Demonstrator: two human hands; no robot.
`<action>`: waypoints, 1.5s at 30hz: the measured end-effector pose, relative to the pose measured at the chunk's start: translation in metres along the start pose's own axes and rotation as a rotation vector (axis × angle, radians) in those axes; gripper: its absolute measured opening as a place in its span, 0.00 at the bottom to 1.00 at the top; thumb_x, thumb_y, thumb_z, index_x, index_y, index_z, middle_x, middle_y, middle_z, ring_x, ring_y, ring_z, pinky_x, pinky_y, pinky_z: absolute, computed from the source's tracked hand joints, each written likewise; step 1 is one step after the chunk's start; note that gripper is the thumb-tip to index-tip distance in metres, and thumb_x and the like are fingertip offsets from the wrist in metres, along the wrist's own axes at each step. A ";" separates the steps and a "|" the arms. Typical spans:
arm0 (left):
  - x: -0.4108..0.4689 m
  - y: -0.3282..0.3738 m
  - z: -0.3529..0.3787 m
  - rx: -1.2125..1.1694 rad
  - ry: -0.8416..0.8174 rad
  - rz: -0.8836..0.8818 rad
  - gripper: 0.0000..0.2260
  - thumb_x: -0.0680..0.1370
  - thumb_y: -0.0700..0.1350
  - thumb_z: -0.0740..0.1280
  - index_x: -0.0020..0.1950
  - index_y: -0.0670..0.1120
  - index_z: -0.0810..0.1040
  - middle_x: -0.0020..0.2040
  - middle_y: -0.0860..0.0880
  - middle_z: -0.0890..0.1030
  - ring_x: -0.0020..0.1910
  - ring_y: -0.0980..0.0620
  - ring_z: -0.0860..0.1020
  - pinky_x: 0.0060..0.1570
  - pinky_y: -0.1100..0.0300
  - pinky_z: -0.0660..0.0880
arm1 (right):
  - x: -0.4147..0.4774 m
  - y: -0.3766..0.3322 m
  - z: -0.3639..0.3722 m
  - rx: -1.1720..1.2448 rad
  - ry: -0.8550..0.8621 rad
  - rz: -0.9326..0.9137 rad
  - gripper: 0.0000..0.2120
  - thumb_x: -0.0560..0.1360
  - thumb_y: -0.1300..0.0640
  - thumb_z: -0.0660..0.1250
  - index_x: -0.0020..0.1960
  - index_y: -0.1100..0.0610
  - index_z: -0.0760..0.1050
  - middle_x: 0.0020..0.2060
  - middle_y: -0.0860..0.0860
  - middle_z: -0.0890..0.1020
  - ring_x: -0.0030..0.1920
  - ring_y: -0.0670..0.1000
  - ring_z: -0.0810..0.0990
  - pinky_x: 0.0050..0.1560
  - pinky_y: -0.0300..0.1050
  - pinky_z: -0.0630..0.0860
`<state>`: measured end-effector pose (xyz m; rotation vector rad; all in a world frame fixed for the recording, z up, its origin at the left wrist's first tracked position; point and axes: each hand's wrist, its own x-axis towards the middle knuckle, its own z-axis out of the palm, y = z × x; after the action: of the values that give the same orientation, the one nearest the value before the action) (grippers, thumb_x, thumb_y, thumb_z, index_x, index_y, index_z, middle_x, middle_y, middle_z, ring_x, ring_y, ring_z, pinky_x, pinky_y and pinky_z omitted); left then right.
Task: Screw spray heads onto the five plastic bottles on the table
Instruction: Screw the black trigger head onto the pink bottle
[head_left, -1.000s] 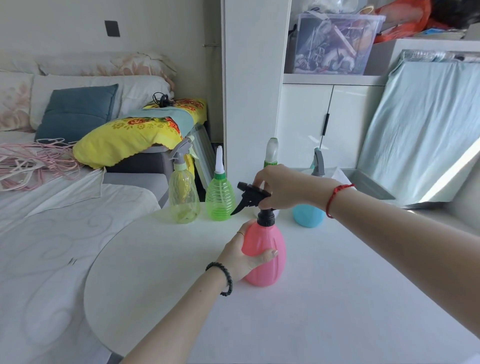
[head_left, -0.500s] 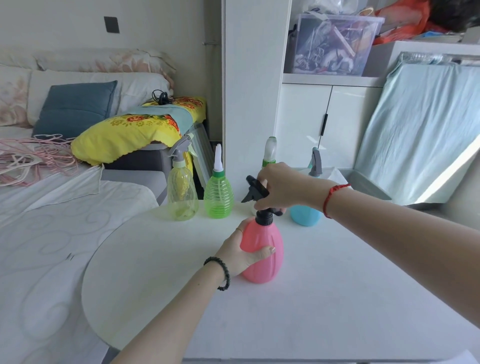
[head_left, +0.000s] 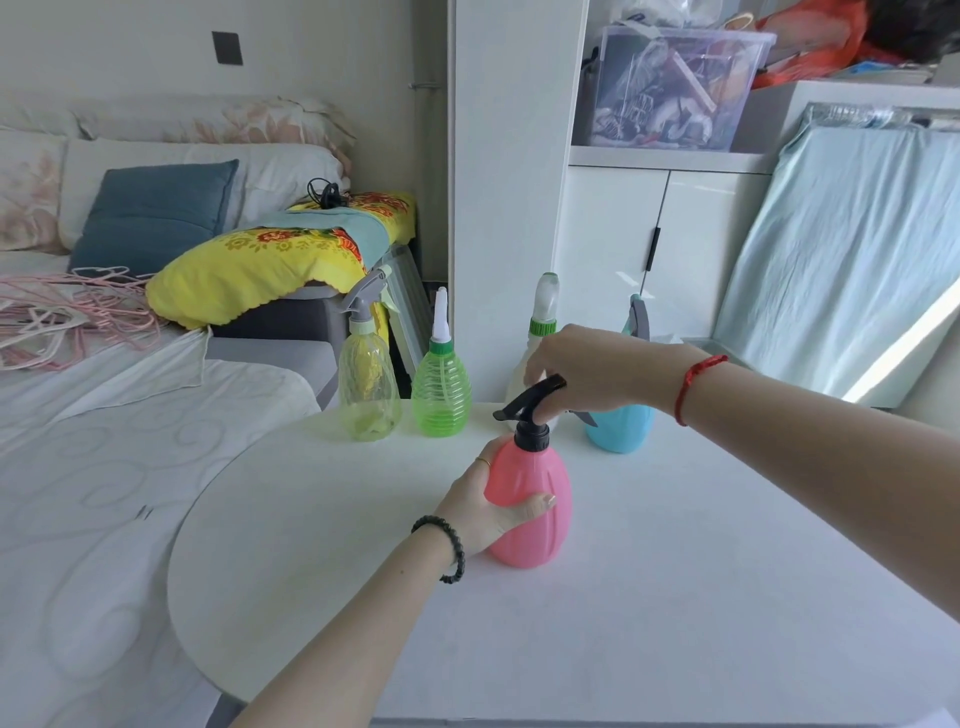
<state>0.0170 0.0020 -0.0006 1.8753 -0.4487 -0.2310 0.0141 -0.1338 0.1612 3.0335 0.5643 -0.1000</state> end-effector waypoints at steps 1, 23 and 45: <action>0.000 0.001 0.001 0.009 -0.009 0.004 0.26 0.61 0.60 0.71 0.55 0.71 0.64 0.58 0.58 0.76 0.58 0.58 0.75 0.60 0.59 0.69 | 0.000 0.001 -0.001 0.029 0.009 0.038 0.25 0.69 0.48 0.70 0.61 0.59 0.71 0.47 0.54 0.76 0.50 0.56 0.75 0.41 0.45 0.70; -0.002 0.004 0.008 0.055 0.042 0.029 0.27 0.67 0.57 0.71 0.61 0.66 0.61 0.61 0.56 0.72 0.59 0.56 0.71 0.58 0.62 0.66 | -0.014 0.016 0.038 0.305 0.334 0.058 0.11 0.68 0.51 0.71 0.49 0.53 0.77 0.39 0.47 0.76 0.48 0.54 0.76 0.41 0.40 0.67; 0.005 0.028 0.051 -0.147 0.039 -0.019 0.28 0.67 0.62 0.67 0.65 0.60 0.65 0.59 0.52 0.73 0.54 0.50 0.78 0.55 0.49 0.77 | -0.070 0.029 0.178 1.145 0.584 0.340 0.46 0.59 0.51 0.78 0.71 0.47 0.56 0.62 0.50 0.67 0.63 0.53 0.70 0.61 0.58 0.73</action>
<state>-0.0027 -0.0518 0.0081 1.7381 -0.3780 -0.2336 -0.0498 -0.1976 -0.0099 4.2254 -0.1067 0.7581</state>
